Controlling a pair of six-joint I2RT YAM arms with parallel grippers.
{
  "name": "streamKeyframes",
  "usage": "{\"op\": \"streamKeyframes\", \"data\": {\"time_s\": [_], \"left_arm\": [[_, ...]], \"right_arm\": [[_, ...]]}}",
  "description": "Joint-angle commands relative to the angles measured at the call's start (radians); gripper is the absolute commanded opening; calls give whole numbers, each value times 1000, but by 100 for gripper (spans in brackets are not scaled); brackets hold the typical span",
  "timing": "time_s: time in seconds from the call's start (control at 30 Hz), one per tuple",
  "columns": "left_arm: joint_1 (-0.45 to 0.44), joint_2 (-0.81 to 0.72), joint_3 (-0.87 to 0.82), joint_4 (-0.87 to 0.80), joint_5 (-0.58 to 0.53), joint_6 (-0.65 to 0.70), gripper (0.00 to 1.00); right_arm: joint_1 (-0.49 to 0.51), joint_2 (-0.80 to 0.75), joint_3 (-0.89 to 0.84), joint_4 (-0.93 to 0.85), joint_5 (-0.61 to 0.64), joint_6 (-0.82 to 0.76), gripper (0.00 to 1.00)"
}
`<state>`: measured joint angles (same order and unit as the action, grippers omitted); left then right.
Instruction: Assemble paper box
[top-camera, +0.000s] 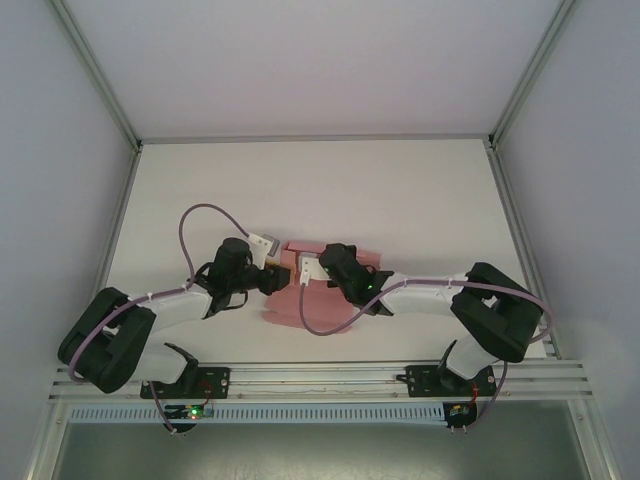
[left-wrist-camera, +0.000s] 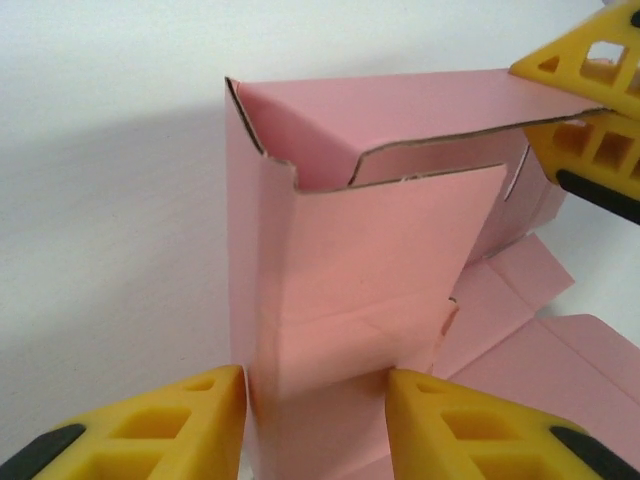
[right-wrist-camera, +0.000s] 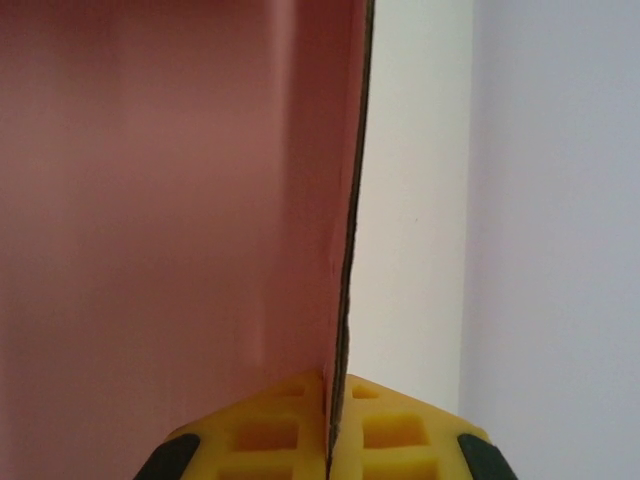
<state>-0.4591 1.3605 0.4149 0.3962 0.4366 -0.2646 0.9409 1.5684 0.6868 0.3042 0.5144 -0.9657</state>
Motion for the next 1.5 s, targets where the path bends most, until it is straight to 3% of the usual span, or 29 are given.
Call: {"op": "streamKeyframes", "data": {"time_s": [0.0,0.13,0.33,0.47,0.63,0.73,1.13,1.27,1.33,1.47], "left_arm": [[-7,44,87,-8,-56,18,42],[-7,96,134,-105,-96,15,42],[-21,90,118,-116,-120,-5,36],[-58,89,133,-163,-282,-17,26],[-133,121,171,-282,-554,-61,26],[-151,151,168,-321,-657,-108,25],[-239,275,190,-469,-966,-324,27],[-238,321,221,-511,-1000,-373,18],[-238,337,235,-531,-1027,-403,8],[-238,362,267,-630,-1113,-488,3]], "right_arm": [[41,22,-41,-105,-74,5,0],[43,-19,-47,-105,-77,-2,0],[46,-69,-59,-87,-72,-4,0],[47,-84,-57,-83,-68,-7,0],[52,-97,-65,-63,-13,-1,0],[50,-128,-76,-55,3,9,0],[25,-149,-78,-110,29,47,0],[15,-141,-73,-124,24,56,0],[14,-133,-70,-132,41,55,0],[3,-135,-64,-153,46,70,0]]}}
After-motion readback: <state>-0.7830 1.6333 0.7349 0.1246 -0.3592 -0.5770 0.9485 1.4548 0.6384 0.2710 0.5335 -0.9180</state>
